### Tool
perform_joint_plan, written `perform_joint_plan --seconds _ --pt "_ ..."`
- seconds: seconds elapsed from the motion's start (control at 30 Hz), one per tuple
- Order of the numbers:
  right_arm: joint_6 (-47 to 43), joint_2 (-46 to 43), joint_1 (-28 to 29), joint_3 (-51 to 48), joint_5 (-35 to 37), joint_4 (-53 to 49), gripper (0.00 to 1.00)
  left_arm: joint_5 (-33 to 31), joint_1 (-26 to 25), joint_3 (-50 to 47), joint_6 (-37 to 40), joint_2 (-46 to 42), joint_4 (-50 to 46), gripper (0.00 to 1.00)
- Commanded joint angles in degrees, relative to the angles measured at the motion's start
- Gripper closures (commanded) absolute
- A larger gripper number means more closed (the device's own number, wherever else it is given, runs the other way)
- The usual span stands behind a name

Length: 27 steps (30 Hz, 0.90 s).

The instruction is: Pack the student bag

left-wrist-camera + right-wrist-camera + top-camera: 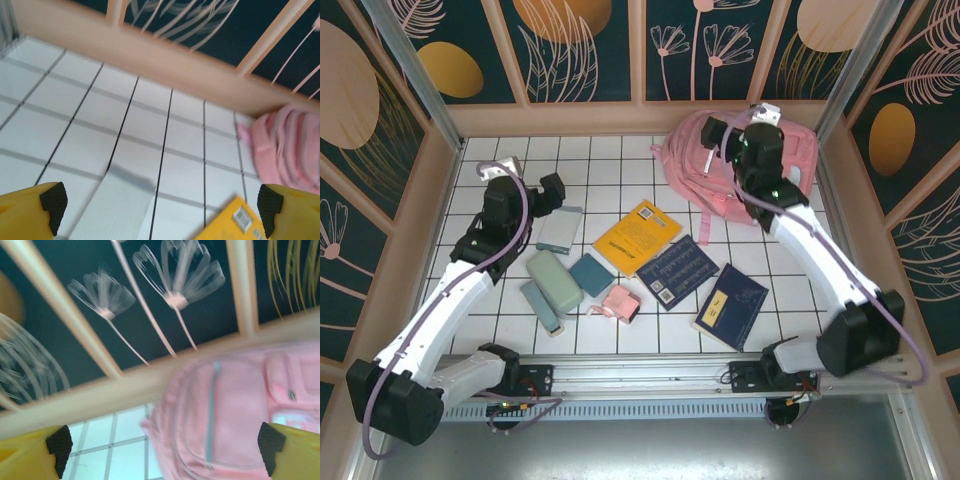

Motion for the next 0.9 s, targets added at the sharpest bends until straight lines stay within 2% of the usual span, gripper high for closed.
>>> perform_joint_plan --seconds 0.0,0.1,0.17,0.27,0.4,0.5,0.6,0.77,0.87 --pt "4.63 13.1 1.15 10.78 -1.06 -13.2 0.01 6.28 0.17 3.13 -2.7 3.03 -12.26 0.01" --pt "4.25 27.08 0.88 24.74 -1.26 -22.72 0.02 11.07 0.12 -1.22 -1.33 0.38 -11.31 0.01" --pt "4.53 33.75 0.56 30.81 -0.82 -25.05 0.12 13.14 0.11 -4.77 0.03 -3.03 -9.05 0.01" --pt "5.42 43.6 0.54 41.18 -0.46 -28.02 0.22 11.01 0.12 -8.08 1.69 -7.24 -8.31 0.01" --pt "6.33 53.55 0.44 53.38 -0.35 -30.98 0.26 9.37 0.12 -10.63 2.21 -8.67 -8.51 0.01" --pt "6.82 59.64 0.49 62.21 5.97 -34.79 0.28 9.18 0.07 -10.33 2.13 -7.47 -9.21 0.01" --pt "7.26 59.55 -0.22 62.22 8.86 -34.94 0.27 9.62 0.12 -10.92 2.13 -7.4 -8.25 0.01" --pt "5.79 50.26 -1.6 47.73 5.45 -24.83 0.28 9.62 0.12 -10.76 2.32 -6.54 -7.61 0.01" --pt "7.5 49.72 -3.69 47.74 4.18 -26.18 0.29 9.84 0.12 -10.3 2.31 -5.65 -7.26 0.01"
